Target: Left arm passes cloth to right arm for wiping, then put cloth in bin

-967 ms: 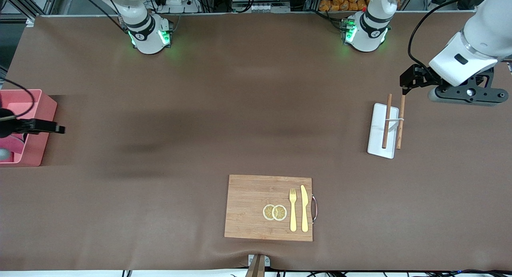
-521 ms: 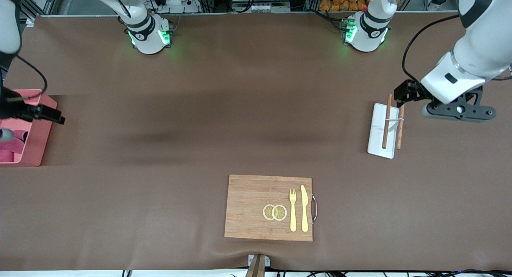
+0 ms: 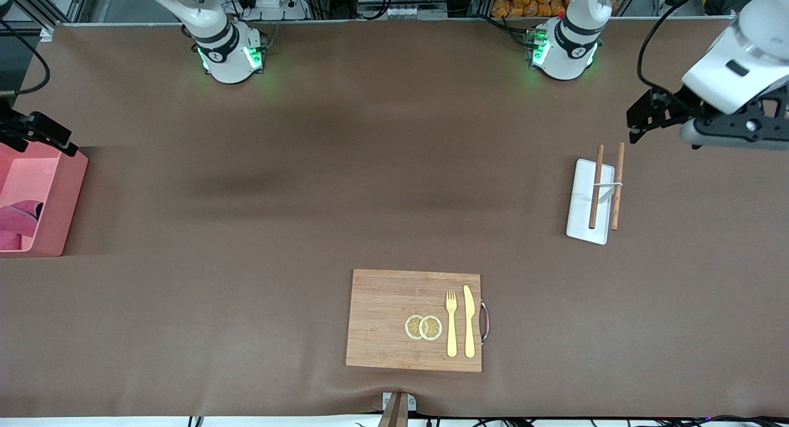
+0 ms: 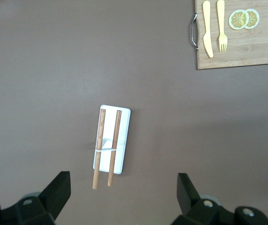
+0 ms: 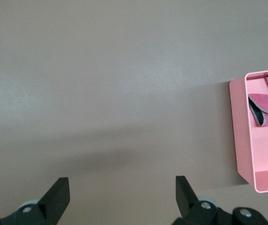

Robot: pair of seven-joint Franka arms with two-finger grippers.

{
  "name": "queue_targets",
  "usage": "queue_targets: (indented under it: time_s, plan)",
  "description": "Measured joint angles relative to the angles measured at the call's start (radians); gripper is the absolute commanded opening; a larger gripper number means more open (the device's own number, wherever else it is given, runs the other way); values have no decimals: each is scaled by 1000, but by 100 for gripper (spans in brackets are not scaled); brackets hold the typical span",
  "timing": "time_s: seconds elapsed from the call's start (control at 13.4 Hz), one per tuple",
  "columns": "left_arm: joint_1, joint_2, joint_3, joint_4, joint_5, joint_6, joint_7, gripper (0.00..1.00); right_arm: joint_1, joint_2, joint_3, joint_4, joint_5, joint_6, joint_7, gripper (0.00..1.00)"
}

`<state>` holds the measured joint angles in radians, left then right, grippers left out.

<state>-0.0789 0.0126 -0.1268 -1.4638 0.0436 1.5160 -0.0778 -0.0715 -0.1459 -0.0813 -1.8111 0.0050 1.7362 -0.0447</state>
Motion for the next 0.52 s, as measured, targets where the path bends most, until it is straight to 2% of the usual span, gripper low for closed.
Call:
queue_targets:
  time_s: [0.3, 0.52]
  plan:
    - [43, 3, 1, -16, -3, -8, 1, 100, 1, -22, 36, 31, 0, -14, 0, 100]
    - [68, 25, -2, -28, -3, -7, 1, 100, 1, -21, 38, 33, 0, -10, 0, 100]
